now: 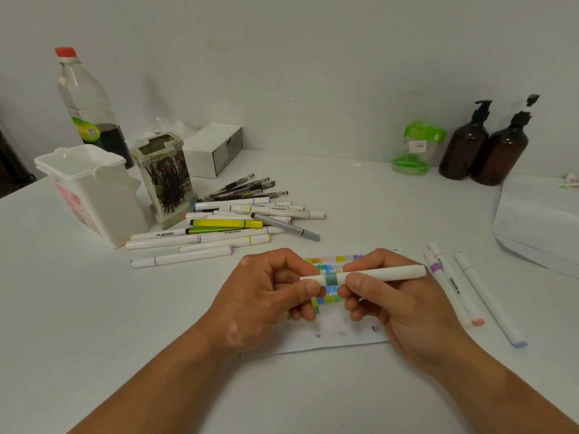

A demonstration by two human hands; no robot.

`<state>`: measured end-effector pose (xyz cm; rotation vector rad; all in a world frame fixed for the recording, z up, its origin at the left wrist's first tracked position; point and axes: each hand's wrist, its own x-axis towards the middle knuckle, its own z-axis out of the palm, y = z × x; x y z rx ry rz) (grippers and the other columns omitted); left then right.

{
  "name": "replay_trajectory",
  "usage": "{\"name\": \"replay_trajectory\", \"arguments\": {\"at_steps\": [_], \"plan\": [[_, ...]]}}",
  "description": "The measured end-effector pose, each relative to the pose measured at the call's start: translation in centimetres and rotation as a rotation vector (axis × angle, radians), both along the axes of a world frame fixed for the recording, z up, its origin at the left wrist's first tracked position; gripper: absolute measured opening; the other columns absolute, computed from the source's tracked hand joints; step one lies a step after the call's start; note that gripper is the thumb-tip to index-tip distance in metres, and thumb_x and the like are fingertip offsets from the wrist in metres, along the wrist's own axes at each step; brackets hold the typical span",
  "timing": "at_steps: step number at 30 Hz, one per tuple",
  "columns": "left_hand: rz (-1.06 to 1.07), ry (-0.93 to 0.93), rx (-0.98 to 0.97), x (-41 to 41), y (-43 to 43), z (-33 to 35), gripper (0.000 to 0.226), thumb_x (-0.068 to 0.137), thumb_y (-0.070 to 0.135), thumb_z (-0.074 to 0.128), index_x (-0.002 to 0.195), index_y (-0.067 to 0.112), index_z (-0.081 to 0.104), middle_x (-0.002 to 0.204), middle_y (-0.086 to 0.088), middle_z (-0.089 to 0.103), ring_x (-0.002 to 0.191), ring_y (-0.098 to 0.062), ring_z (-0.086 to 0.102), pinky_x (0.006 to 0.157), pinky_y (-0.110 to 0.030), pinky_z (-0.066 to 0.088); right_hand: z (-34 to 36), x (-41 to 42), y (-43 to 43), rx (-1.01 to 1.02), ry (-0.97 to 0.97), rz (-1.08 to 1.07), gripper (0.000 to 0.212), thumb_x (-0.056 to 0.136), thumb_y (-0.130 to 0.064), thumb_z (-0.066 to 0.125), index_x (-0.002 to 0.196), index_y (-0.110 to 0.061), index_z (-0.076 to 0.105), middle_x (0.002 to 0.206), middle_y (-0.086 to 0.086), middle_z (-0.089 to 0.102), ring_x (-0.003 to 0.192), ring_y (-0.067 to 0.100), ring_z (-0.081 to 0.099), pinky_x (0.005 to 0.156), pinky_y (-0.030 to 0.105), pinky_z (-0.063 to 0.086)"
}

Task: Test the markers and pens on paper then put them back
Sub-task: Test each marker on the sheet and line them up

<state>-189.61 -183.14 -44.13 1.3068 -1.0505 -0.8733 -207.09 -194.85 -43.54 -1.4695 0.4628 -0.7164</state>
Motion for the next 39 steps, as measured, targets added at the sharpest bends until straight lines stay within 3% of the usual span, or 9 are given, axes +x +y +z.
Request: {"name": "replay_trajectory", "arguments": {"at_steps": [6,11,15,17,22,25,28,33,39], "plan": [[-0.055,-0.001,-0.022,0.7,0.3,0.3,0.013,0.082,0.019,0.074,0.091,0.01,0.07,0.076,-0.013,0.075,0.06,-0.023,0.07,0.055,-0.024,0.052,0.2,0.2,0.3,0.011,-0.024,0.035,0.006,0.08,-0.018,0.079,0.086,-0.015,0.077,0.079,0.02,0.074,0.066,0.025,0.071,0.06,0.028,0.057],[-0.04,-0.012,-0.016,0.3,-0.1,0.2,0.01,0.079,0.021,0.073,0.087,0.015,0.07,0.07,-0.001,0.071,0.059,-0.014,0.065,0.057,-0.022,0.052,0.7,-0.3,-0.4,-0.073,0.046,0.063,0.012,0.079,-0.024,0.081,0.087,-0.016,0.077,0.08,0.016,0.075,0.065,0.022,0.068,0.058,0.027,0.055],[0.084,-0.135,-0.009,1.0,-0.2,0.3,0.012,0.086,0.013,0.072,0.092,0.023,0.074,0.072,0.008,0.066,0.067,-0.006,0.062,0.063,-0.017,0.051,1.6,-1.8,-1.9,0.034,0.08,0.266,0.042,0.078,-0.04,0.07,0.104,-0.008,0.078,0.097,0.02,0.074,0.07,0.021,0.063,0.054,0.03,0.052],[0.096,-0.215,0.01,1.3,0.0,0.1,0.019,0.088,0.012,0.072,0.092,0.031,0.074,0.074,0.006,0.065,0.07,-0.011,0.061,0.064,-0.024,0.053,1.7,-2.0,-1.7,0.008,0.15,0.29,0.04,0.077,-0.043,0.075,0.101,-0.012,0.078,0.096,0.019,0.076,0.067,0.017,0.064,0.055,0.027,0.051],[0.056,-0.349,0.02,0.5,-0.2,-0.6,0.024,0.083,0.028,0.076,0.101,0.042,0.071,0.079,0.004,0.067,0.066,-0.015,0.059,0.059,-0.023,0.053,0.8,-1.2,-0.7,-0.336,0.482,0.1,0.011,0.077,-0.028,0.08,0.087,-0.03,0.076,0.062,-0.003,0.071,0.055,0.0,0.062,0.057,0.012,0.046],[0.123,-0.355,0.013,1.0,-0.2,-0.7,0.03,0.075,0.037,0.073,0.104,0.044,0.069,0.081,0.0,0.068,0.074,-0.022,0.066,0.065,-0.024,0.059,0.9,-2.2,-2.9,-0.592,0.646,-0.31,0.008,0.076,-0.031,0.075,0.076,-0.038,0.07,0.063,-0.018,0.068,0.056,-0.004,0.059,0.048,0.009,0.043],[0.17,-0.356,0.007,1.2,-0.1,-0.7,0.02,0.075,0.038,0.071,0.095,0.041,0.071,0.073,0.0,0.067,0.071,-0.013,0.068,0.058,-0.02,0.056,1.0,-3.5,-5.1,-0.61,0.747,-0.582,0.005,0.075,-0.036,0.073,0.08,-0.034,0.073,0.063,-0.015,0.066,0.062,0.001,0.061,0.046,0.01,0.037],[0.176,-0.394,0.014,1.2,-0.1,-1.0,0.016,0.075,0.041,0.069,0.091,0.041,0.071,0.069,0.001,0.067,0.067,-0.014,0.068,0.053,-0.022,0.056,0.3,-5.1,-7.3,-0.589,0.918,-0.659,0.011,0.081,-0.033,0.073,0.088,-0.026,0.078,0.077,-0.011,0.071,0.076,0.012,0.066,0.071,0.031,0.056],[0.238,-0.448,0.024,1.6,0.1,-0.8,0.015,0.074,0.046,0.067,0.088,0.042,0.072,0.068,0.002,0.067,0.07,-0.013,0.068,0.058,-0.016,0.055,0.1,-5.6,-8.1,-0.561,0.949,-0.688,0.013,0.082,-0.045,0.072,0.085,-0.033,0.074,0.08,-0.013,0.069,0.075,0.011,0.064,0.07,0.032,0.057]]}}
